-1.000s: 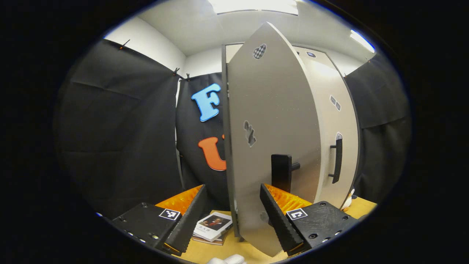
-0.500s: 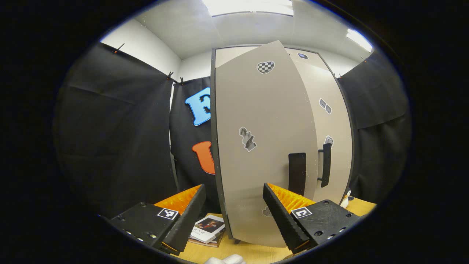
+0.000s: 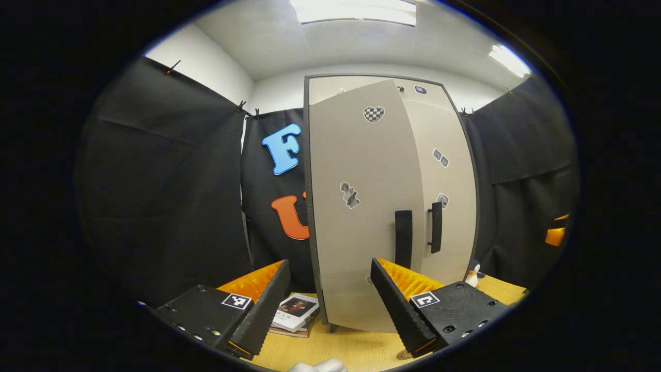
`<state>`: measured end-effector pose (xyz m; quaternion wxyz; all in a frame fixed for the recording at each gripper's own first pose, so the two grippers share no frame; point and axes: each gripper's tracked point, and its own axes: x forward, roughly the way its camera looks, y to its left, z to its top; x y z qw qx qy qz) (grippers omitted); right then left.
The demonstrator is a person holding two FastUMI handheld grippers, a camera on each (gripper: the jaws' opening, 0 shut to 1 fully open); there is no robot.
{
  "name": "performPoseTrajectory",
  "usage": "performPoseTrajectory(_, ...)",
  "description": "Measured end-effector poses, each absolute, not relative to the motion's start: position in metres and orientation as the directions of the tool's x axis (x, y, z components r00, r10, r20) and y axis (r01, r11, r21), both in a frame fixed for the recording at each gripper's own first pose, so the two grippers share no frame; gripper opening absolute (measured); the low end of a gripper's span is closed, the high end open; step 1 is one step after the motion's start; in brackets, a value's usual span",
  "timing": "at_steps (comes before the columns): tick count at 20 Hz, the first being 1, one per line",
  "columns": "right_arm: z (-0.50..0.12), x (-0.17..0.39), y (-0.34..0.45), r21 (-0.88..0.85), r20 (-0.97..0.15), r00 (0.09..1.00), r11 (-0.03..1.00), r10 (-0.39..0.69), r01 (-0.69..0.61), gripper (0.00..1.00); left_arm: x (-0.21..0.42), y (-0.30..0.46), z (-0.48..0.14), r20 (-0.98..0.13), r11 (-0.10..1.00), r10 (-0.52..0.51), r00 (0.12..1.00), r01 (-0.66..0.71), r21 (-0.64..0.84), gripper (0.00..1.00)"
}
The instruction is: Grasp the bottle in the cabinet with the left hand and place it on the coaster, then close the right door with the right hand and the left door with the left hand.
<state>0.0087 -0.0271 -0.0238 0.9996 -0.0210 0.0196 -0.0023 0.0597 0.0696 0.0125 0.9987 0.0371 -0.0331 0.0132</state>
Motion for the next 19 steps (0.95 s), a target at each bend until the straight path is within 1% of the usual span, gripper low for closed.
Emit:
performPoseTrajectory(2, -0.022, 0.008, -0.019, -0.048, -0.025, 1.0, 0.999, -0.003, 0.002, 0.96, 0.044, 0.071, 0.008, 0.063, 0.997, 0.017, 0.998, -0.022, 0.075, 0.96)
performPoseTrajectory(6, -0.027, 0.006, -0.005, -0.046, -0.019, 1.0, 0.999, 0.007, -0.007, 0.96, 0.012, 0.079, -0.013, 0.046, 0.996, 0.054, 0.997, -0.057, 0.068, 0.95)
performPoseTrajectory(9, -0.031, 0.006, -0.001, -0.041, -0.023, 1.0, 0.999, 0.003, -0.004, 0.96, -0.005, 0.079, -0.037, 0.002, 0.996, 0.069, 0.998, -0.069, 0.05, 0.95)
performPoseTrajectory(12, -0.035, 0.007, 0.001, -0.05, -0.032, 0.999, 0.999, 0.006, -0.008, 0.96, -0.009, 0.075, -0.047, -0.022, 0.996, 0.065, 0.998, -0.063, 0.06, 0.96)
performPoseTrajectory(19, -0.03, 0.005, 0.007, -0.053, -0.021, 1.0, 0.998, 0.014, -0.015, 0.96, -0.005, 0.066, -0.038, 0.002, 0.997, 0.043, 0.999, -0.043, 0.061, 0.96)
